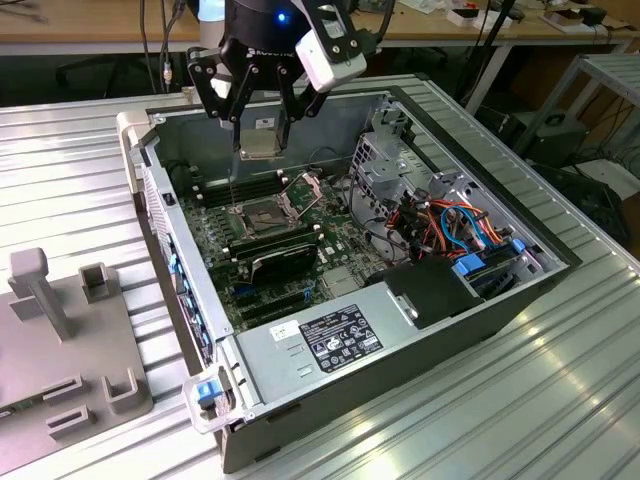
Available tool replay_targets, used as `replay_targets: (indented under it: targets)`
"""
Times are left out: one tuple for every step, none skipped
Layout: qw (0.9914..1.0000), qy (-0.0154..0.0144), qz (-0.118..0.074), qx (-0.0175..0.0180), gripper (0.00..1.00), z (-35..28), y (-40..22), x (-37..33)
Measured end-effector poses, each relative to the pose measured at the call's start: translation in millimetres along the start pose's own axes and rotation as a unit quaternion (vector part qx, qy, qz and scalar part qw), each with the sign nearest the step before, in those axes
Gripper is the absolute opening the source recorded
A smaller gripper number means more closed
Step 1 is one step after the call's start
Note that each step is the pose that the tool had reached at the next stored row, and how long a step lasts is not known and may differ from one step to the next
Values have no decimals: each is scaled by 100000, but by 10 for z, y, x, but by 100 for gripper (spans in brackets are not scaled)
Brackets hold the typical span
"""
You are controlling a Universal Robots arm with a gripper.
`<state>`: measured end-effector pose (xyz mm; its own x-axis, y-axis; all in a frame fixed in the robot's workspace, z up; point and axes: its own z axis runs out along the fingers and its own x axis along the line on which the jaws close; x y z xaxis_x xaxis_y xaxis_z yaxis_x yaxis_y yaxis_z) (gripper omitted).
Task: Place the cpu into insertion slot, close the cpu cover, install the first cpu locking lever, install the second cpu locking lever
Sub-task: 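Place the cpu into insertion slot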
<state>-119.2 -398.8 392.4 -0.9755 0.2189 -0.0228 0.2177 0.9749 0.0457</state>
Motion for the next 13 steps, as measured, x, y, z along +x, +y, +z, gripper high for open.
replay_targets:
  targets:
    - [100000,-14,304,6,55,0,0,-1]
    - [99996,-36,844,21,55,0,0,-3]
    - [99991,-60,1356,33,55,1,1,-6]
    - [99983,-82,1817,42,55,1,1,-7]
    - [99976,-96,2193,53,55,1,1,-8]
    - [99962,-124,2749,64,55,1,2,-8]
    - [99951,-140,3116,72,55,1,2,-9]
    - [99927,-168,3810,88,55,1,2,-11]
    - [99910,-186,4238,98,55,2,2,-12]
    - [99894,-203,4588,105,55,2,2,-12]
    - [99872,-223,5056,117,55,2,3,-13]
    - [99852,-242,5434,127,55,2,3,-13]
    - [99828,-262,5863,137,55,2,3,-14]
